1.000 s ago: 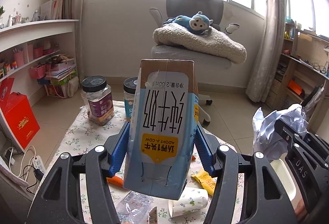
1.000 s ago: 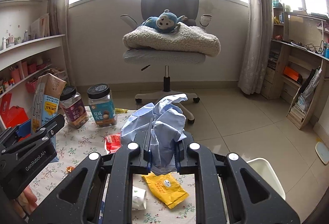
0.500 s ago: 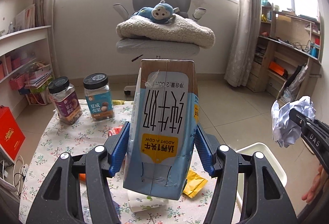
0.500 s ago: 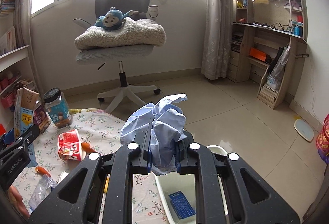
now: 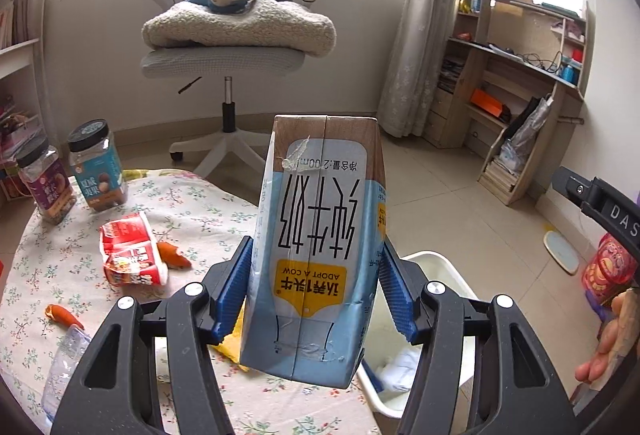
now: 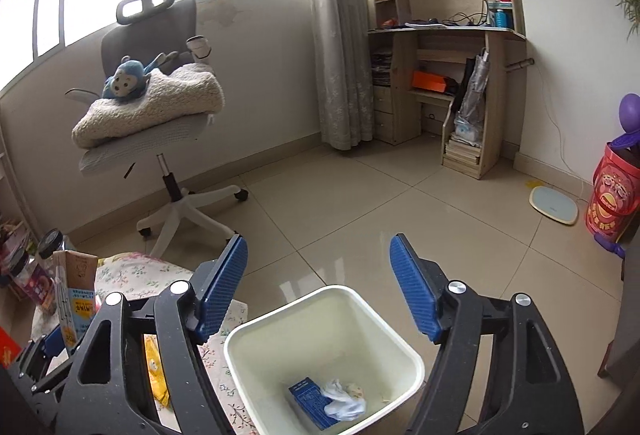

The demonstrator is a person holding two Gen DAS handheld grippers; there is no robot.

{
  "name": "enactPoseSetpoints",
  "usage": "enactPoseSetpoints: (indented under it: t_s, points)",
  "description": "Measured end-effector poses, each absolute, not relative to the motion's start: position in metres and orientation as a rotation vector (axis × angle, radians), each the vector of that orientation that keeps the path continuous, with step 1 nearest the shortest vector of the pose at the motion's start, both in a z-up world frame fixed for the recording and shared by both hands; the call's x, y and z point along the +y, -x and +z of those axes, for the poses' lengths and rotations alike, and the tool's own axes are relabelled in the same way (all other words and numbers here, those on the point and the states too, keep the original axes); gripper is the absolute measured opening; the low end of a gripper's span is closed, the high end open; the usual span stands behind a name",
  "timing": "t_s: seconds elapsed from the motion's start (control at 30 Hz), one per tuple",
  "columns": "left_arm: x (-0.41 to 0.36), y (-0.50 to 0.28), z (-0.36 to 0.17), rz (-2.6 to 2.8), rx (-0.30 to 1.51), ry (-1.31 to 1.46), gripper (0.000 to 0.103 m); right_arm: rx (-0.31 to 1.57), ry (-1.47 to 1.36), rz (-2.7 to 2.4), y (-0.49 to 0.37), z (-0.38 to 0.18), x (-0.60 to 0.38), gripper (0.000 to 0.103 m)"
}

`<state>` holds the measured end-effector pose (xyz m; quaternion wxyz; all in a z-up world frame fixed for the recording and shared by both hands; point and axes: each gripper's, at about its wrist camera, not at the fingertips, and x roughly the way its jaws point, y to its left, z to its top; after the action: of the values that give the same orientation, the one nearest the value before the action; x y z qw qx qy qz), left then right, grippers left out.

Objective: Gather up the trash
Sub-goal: 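Lower the milk carton into the bin and open the left gripper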

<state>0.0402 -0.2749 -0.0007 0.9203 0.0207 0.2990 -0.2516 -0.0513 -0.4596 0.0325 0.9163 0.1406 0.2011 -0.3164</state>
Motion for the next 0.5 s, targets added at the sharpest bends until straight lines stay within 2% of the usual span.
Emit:
enactPoseSetpoints:
  t_s: [0.43,0.47,0.5]
  points:
    - [-0.356,-0.032,-0.011,-0.649,0.682,-0.071,0.06,0.36,-0.374,-0.759,0.086,0.034,-0.512,0.076]
    - [-0.362,-0.033,-0.012,-0.663,0.695,-0.079,0.062,0.355,-0.378,-0.766,0.089,0.034,-0.514,0.077]
    - [-0.368,-0.033,-0.014,-0.674,0.711,-0.084,0.07,0.349,-0.379,-0.773,0.091,0.035,-0.515,0.08]
